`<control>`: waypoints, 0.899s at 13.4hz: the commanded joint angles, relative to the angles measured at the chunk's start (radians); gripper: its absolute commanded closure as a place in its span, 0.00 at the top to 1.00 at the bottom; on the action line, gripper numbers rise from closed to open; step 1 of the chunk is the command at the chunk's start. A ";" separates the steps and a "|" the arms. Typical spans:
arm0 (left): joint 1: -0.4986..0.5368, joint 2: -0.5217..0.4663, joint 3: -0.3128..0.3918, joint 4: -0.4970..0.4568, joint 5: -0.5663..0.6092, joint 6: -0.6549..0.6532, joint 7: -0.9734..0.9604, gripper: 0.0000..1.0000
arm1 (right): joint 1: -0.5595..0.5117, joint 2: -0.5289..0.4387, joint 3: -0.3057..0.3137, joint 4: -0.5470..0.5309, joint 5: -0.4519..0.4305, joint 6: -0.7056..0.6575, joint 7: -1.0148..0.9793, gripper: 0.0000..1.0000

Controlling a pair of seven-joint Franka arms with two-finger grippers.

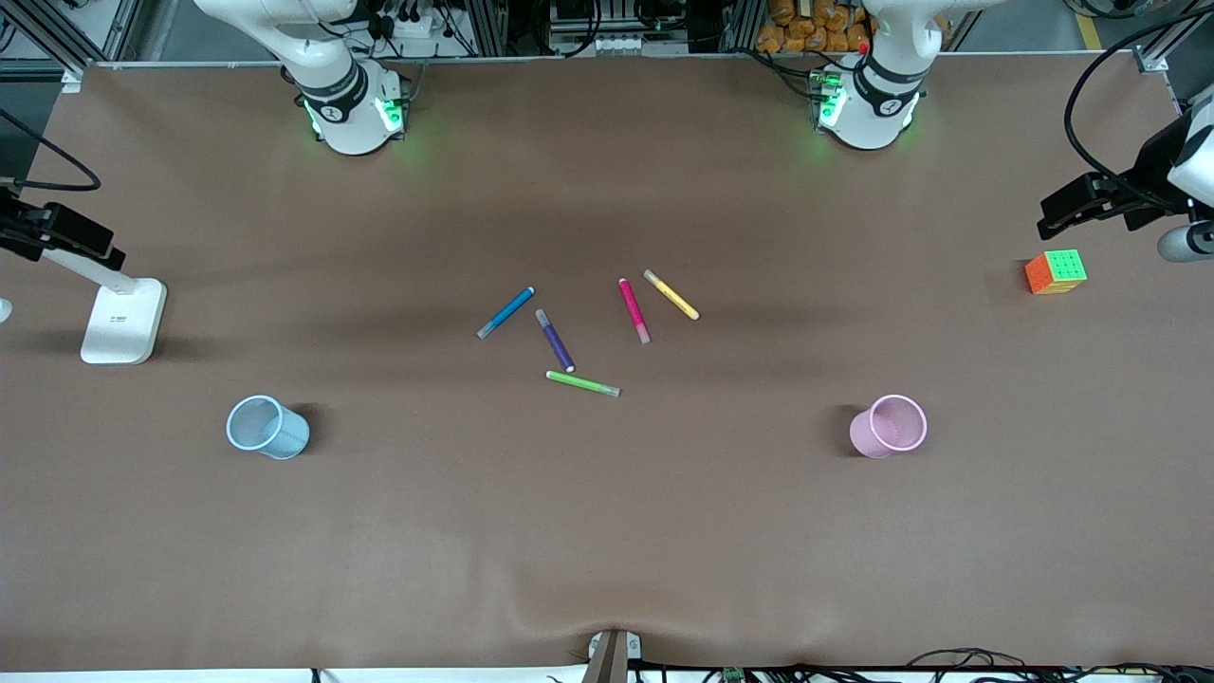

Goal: Place pink and blue markers in matching cups

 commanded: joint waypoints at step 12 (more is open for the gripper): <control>-0.025 0.111 -0.120 0.007 0.003 0.012 -0.183 1.00 | -0.033 0.122 0.010 0.037 -0.031 0.041 -0.013 1.00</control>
